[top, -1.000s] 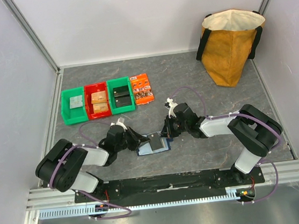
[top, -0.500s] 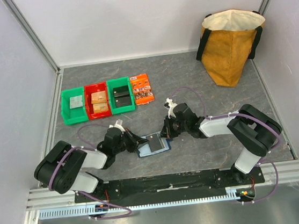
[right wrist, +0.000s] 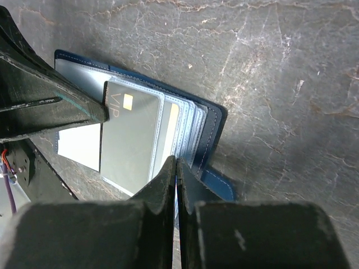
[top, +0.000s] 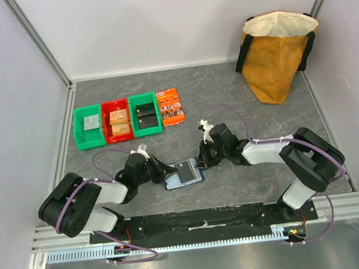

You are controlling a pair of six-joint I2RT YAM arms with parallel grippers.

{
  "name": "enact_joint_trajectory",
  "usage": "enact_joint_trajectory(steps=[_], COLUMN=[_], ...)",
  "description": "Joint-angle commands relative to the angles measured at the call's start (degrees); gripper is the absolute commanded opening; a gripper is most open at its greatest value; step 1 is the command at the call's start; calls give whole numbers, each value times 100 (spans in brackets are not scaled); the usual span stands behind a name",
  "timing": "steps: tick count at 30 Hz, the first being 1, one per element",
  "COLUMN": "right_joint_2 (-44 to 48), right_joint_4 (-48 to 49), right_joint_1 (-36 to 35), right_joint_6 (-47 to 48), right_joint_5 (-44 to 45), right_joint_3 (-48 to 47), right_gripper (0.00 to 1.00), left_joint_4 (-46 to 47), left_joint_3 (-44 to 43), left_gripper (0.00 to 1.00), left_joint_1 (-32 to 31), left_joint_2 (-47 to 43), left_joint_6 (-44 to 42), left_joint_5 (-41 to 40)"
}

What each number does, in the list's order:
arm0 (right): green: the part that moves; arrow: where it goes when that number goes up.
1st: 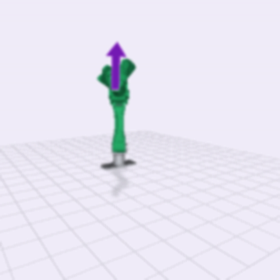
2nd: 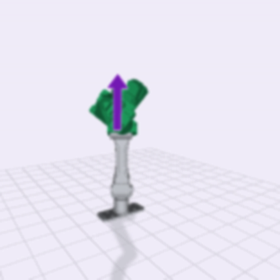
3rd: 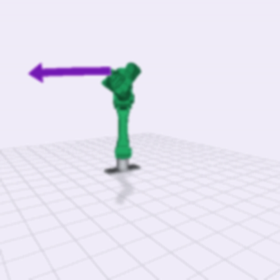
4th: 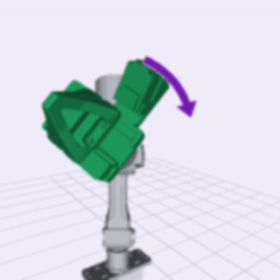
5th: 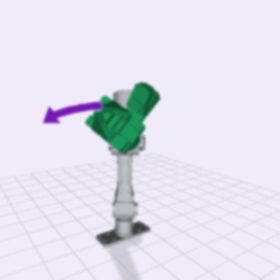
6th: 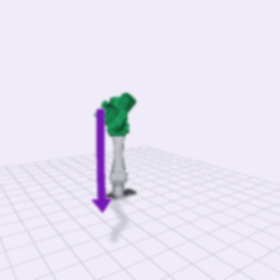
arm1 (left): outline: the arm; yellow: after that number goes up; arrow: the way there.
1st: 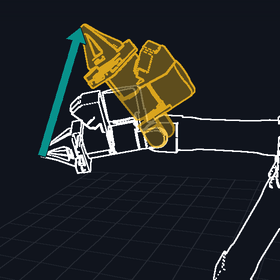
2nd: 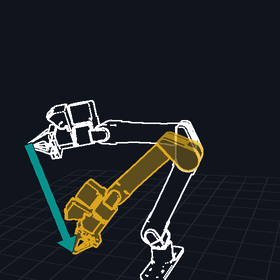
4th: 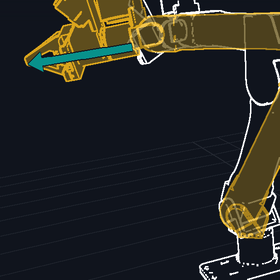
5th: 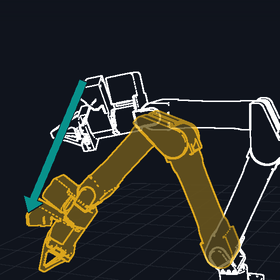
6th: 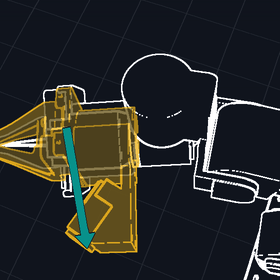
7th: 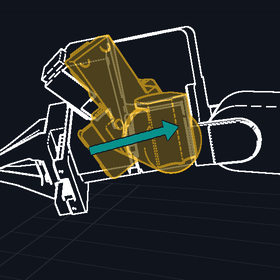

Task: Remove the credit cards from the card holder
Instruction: Remove the credit card from the card holder.

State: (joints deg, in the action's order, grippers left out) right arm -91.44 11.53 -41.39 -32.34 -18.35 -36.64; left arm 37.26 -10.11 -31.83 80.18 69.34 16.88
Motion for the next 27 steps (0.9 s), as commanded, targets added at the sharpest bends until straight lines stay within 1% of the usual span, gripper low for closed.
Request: enact_joint_trajectory(steps=[1, 6, 10, 14, 21, 27], right_joint_2=[21, -85, -23, -198, -594, -647], right_joint_4=[-187, 112, 148, 113, 122, -89], right_joint_1=[-1, -10, -27, -19, -27, -27], right_joint_6=[219, 123, 122, 131, 52, 34], right_joint_5=[-353, -705, -661, -705, -635, -240], right_joint_3=[-238, -317, -405, -563, -607, -353], right_gripper=[6, 6, 6, 6, 4, 2], left_joint_4=[-69, -78, -78, -78, -87, -78], left_joint_3=[-96, -123, -149, -158, -176, -158], left_gripper=[2, 2, 2, 2, 2, 2], left_joint_1=[46, 46, 46, 46, 46, 46], left_joint_2=[-64, -73, -55, -55, -47, -29], left_joint_6=[-228, -245, -237, -254, -272, -289], left_joint_5=[26, 52, 61, 69, 87, 87])
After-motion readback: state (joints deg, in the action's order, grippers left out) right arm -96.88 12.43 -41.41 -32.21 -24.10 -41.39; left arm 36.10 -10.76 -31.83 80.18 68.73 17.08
